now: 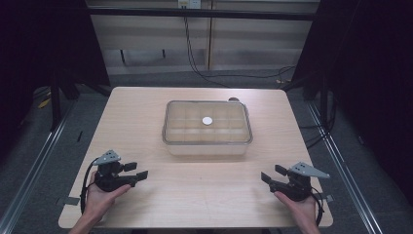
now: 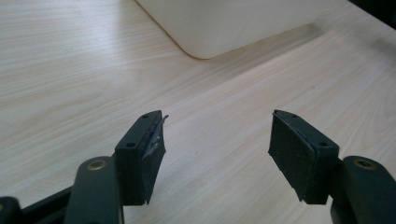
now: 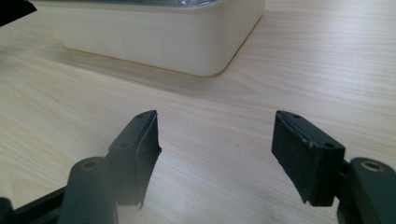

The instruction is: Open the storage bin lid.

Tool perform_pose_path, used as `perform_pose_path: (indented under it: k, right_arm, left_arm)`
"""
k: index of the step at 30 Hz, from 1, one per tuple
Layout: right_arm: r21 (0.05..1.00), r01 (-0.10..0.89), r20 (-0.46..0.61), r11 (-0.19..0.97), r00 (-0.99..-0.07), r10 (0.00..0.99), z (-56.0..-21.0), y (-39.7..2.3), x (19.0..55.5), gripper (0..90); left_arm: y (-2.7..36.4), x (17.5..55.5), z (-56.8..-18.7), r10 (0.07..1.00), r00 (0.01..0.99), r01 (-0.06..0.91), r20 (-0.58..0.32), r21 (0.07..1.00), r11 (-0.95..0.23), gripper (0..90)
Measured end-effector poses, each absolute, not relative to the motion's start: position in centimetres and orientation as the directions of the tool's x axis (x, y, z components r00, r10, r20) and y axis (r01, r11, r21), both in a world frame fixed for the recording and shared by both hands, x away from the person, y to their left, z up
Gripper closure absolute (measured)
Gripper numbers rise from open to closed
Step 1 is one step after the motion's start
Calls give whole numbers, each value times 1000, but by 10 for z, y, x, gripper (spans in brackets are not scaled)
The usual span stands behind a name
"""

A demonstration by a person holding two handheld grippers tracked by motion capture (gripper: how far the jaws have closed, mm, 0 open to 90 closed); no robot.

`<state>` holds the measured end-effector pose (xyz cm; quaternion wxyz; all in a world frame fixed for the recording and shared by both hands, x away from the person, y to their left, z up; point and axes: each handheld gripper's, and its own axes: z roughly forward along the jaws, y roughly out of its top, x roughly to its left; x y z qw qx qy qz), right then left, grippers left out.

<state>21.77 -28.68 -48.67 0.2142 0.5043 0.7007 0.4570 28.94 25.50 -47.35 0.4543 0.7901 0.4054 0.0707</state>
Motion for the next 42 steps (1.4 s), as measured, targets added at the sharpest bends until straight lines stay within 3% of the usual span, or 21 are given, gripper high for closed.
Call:
perform_pose_path:
  k: [11, 18, 30, 42]
  right_arm:
    - [860, 511, 227, 5, -391, 892, -481, -290, 212, 348]
    - [852, 520, 214, 66, -460, 862, -470, -271, 210, 389]
    - [823, 557, 218, 115, -496, 841, -461, -266, 220, 369]
    - [843, 531, 237, 87, -511, 826, -446, -263, 225, 370]
  left_arm:
    - [253, 288, -470, 708, 657, 571, -258, 783, -245, 334]
    - [255, 288, -469, 702, 664, 565, -256, 786, -248, 376]
    - [253, 289, -466, 692, 680, 559, -242, 783, -275, 412]
    - [247, 289, -454, 656, 721, 512, -224, 809, -287, 417]
